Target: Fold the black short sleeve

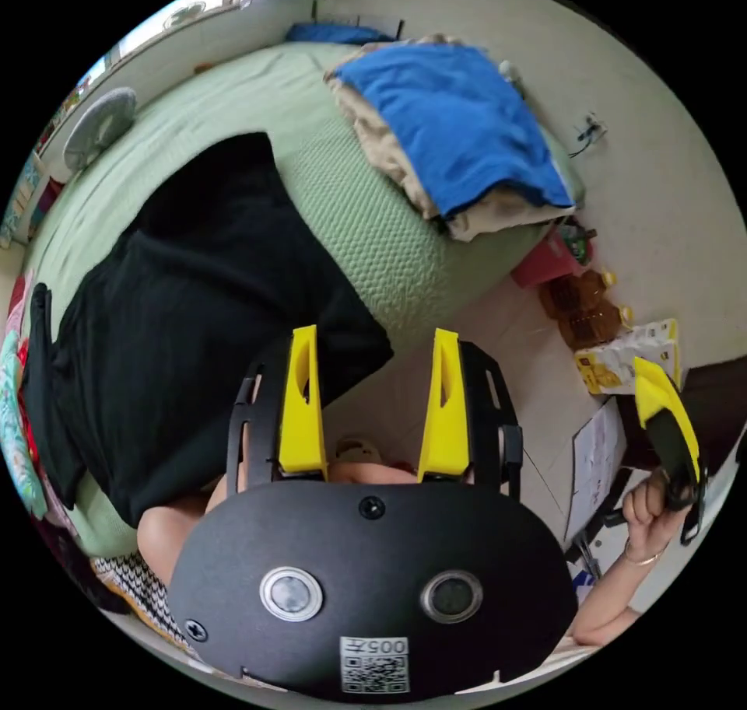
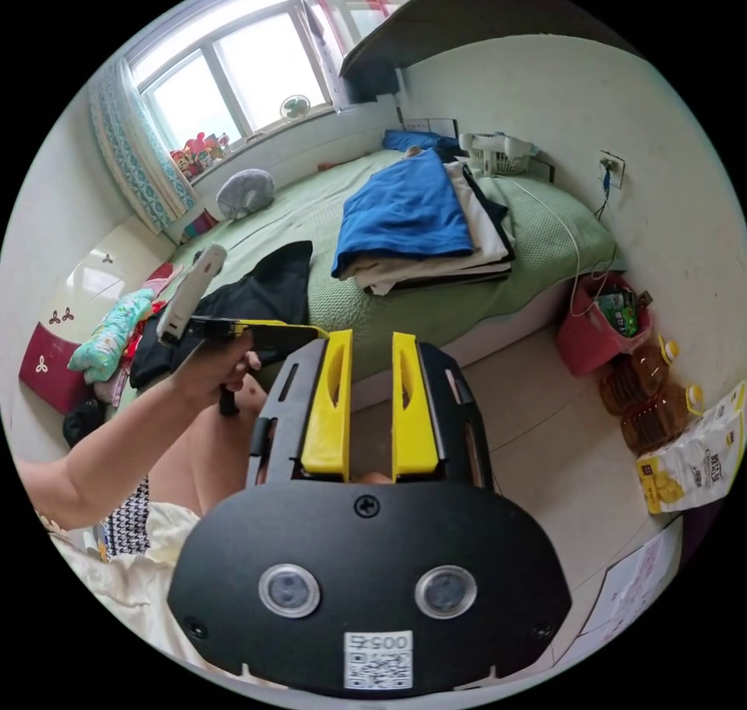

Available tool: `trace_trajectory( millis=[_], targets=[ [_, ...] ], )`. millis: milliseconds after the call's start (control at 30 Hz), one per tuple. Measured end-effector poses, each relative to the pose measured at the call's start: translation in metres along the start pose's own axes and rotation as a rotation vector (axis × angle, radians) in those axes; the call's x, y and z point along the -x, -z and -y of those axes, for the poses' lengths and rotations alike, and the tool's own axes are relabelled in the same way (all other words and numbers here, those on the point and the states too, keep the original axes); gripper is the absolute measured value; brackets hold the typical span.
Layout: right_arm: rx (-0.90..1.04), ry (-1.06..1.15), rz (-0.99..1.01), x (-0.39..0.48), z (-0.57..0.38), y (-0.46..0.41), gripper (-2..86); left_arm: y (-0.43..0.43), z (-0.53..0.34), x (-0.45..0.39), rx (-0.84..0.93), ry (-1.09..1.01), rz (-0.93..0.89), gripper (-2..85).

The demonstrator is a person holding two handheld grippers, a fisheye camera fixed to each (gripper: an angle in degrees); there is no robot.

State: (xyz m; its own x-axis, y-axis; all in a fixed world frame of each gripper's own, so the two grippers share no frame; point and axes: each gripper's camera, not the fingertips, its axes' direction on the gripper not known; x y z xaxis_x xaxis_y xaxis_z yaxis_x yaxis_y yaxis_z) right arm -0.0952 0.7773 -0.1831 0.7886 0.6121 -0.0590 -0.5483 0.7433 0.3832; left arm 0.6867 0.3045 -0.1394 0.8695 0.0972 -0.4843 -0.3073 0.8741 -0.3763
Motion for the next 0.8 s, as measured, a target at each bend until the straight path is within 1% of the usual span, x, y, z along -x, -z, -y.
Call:
trace_trajectory(
  millis=[133, 267, 367, 433, 567, 667, 800],
  targets=[
    [0.009, -0.025, 0.016, -0.016, 0.01, -0.002, 7.4, -0.013, 0.014, -0.015, 0.039, 0.02, 0.111, 12.5],
    [0.018, 0.005, 0.043, -0.012, 0.021, -0.007, 7.0, -0.015, 0.022, -0.019, 0.057, 0.01, 0.123, 10.7],
    [0.042, 0.057, 0.055, -0.004, 0.033, -0.011, 6.8, -0.006, 0.029, -0.002, 0.077, 0.046, 0.025, 6.7],
    [0.047, 0.097, 0.076, 0.0, 0.047, -0.015, 6.8, 0.007, 0.03, 0.016, 0.069, 0.038, -0.099, 5.5],
    [0.054, 0.175, 0.118, 0.01, 0.086, -0.026, 7.1, 0.033, 0.025, 0.035, 0.019, 0.001, -0.133, 5.1],
    [0.068, 0.234, 0.135, 0.025, 0.133, -0.04, 7.4, 0.049, 0.019, 0.052, -0.016, 0.003, -0.157, 5.1],
    [0.176, 0.278, 0.295, 0.049, 0.2, -0.079, 9.6, 0.06, 0.009, 0.076, -0.056, 0.029, -0.214, 5.2]
  ],
)
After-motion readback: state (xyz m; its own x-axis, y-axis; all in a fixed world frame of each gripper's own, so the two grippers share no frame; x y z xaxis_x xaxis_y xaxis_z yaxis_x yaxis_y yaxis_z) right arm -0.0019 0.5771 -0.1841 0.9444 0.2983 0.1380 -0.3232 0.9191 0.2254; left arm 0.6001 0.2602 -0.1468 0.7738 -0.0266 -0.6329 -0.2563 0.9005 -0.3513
